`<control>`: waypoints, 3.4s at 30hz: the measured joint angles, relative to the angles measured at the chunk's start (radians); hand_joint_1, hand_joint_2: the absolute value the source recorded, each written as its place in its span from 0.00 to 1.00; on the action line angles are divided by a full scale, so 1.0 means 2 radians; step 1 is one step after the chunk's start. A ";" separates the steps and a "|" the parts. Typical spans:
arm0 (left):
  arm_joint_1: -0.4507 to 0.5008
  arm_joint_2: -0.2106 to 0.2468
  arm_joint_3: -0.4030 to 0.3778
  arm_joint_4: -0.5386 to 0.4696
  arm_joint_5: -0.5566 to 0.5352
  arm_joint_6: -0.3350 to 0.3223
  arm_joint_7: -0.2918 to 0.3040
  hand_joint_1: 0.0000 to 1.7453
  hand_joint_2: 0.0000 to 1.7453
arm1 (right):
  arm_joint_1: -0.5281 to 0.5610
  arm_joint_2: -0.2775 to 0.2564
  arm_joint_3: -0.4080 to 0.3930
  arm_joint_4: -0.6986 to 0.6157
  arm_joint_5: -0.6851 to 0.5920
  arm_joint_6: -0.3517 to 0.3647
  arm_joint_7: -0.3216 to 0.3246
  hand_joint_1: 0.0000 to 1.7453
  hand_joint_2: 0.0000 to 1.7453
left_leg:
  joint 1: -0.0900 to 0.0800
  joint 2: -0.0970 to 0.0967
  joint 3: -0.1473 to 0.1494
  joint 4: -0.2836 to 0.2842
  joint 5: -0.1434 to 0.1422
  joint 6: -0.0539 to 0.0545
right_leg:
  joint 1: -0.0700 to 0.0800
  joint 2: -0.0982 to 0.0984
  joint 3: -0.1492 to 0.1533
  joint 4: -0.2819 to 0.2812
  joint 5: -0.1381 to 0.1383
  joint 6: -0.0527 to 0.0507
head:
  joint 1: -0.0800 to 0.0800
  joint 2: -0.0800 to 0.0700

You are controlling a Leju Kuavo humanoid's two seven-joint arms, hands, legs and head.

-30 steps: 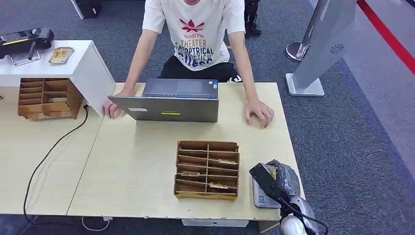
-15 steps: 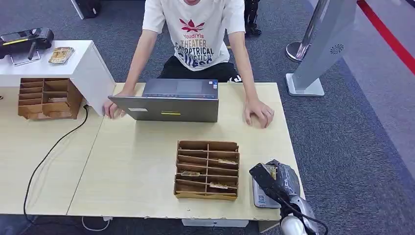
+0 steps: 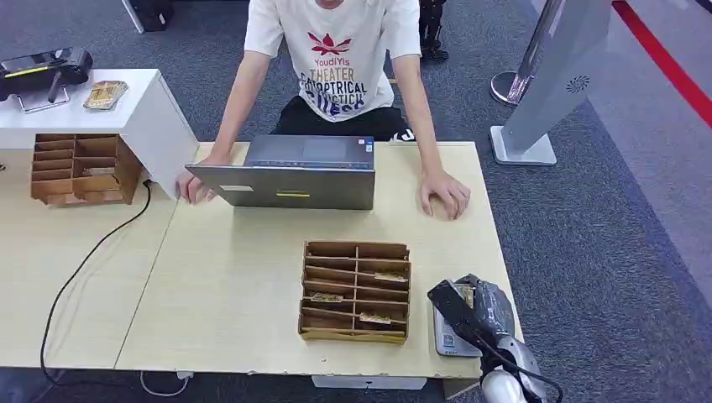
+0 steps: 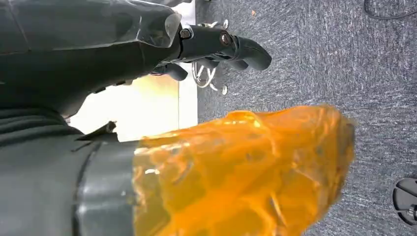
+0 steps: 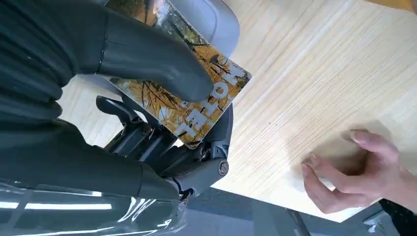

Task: Pass the card to the sensor for recognition and then transmit it.

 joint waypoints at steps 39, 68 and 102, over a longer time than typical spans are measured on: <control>0.000 0.000 0.000 0.000 0.001 0.000 0.001 0.00 0.00 | 0.000 0.000 0.000 0.000 0.000 0.000 0.000 1.00 1.00 | 0.000 0.000 0.000 0.000 0.000 0.000 | 0.000 0.000 0.000 0.000 0.000 0.000 | 0.000 0.000; 0.000 0.000 0.000 0.000 -0.001 0.000 0.001 0.00 0.00 | 0.000 0.000 0.000 0.005 0.000 0.001 0.000 1.00 1.00 | 0.000 0.000 0.000 0.000 0.000 0.000 | 0.000 0.000 0.000 0.000 0.000 0.000 | 0.000 0.000; 0.000 0.000 0.000 0.000 0.001 0.000 0.002 0.00 0.00 | 0.000 0.000 0.000 0.005 0.000 0.004 0.000 1.00 1.00 | 0.000 0.000 0.001 0.000 0.000 0.000 | 0.000 0.000 0.001 0.000 0.000 0.000 | 0.000 0.000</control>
